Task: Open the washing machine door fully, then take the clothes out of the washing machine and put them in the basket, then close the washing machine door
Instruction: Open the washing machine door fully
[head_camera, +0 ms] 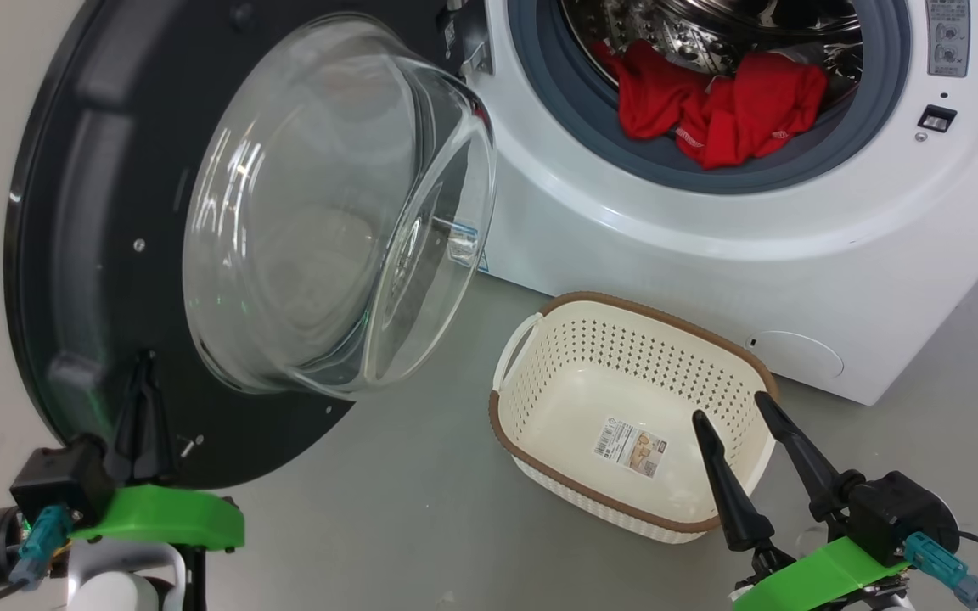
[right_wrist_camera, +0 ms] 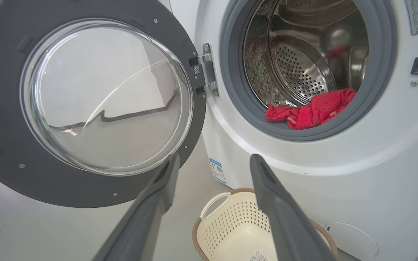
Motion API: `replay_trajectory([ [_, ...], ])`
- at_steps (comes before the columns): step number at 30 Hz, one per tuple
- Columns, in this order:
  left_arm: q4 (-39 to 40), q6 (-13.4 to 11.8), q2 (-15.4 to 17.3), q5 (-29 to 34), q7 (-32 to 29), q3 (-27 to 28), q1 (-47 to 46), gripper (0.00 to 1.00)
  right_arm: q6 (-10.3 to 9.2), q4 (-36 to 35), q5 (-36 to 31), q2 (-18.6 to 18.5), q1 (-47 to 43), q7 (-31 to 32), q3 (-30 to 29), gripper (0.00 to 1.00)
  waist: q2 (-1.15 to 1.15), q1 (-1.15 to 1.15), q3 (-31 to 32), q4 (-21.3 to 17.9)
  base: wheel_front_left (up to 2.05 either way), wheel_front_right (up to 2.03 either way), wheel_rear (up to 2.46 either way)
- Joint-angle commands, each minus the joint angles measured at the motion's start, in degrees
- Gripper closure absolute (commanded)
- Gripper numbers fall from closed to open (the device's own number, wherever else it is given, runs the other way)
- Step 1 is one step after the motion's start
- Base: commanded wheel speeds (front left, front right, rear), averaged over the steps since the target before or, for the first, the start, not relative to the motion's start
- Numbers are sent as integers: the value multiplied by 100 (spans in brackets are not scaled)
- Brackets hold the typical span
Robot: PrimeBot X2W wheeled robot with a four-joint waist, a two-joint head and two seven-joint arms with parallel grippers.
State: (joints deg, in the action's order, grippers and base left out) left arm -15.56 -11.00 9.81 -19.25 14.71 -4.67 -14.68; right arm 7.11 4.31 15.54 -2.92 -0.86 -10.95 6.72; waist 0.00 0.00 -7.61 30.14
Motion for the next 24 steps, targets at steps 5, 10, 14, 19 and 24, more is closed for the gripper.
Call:
replay_trajectory([
  [5,-100,62,194,70,28,407,-400,100,37,-235,-92,4,148,76,142,0,0,0,-31,10,0,0,0],
  [10,-392,150,192,99,29,526,-638,100,37,-295,-125,4,132,134,163,0,0,0,-70,1,0,0,0],
  [14,-622,186,182,104,29,683,-850,100,37,-344,-173,4,146,191,176,0,0,0,-131,-21,0,0,0],
  [19,-836,241,165,136,29,909,-1033,100,37,-401,-223,4,167,254,200,0,0,0,-202,-64,0,0,0],
  [24,-1007,288,166,210,29,1154,-1185,100,37,-455,-274,4,168,315,167,0,0,0,-273,-84,0,0,0],
])
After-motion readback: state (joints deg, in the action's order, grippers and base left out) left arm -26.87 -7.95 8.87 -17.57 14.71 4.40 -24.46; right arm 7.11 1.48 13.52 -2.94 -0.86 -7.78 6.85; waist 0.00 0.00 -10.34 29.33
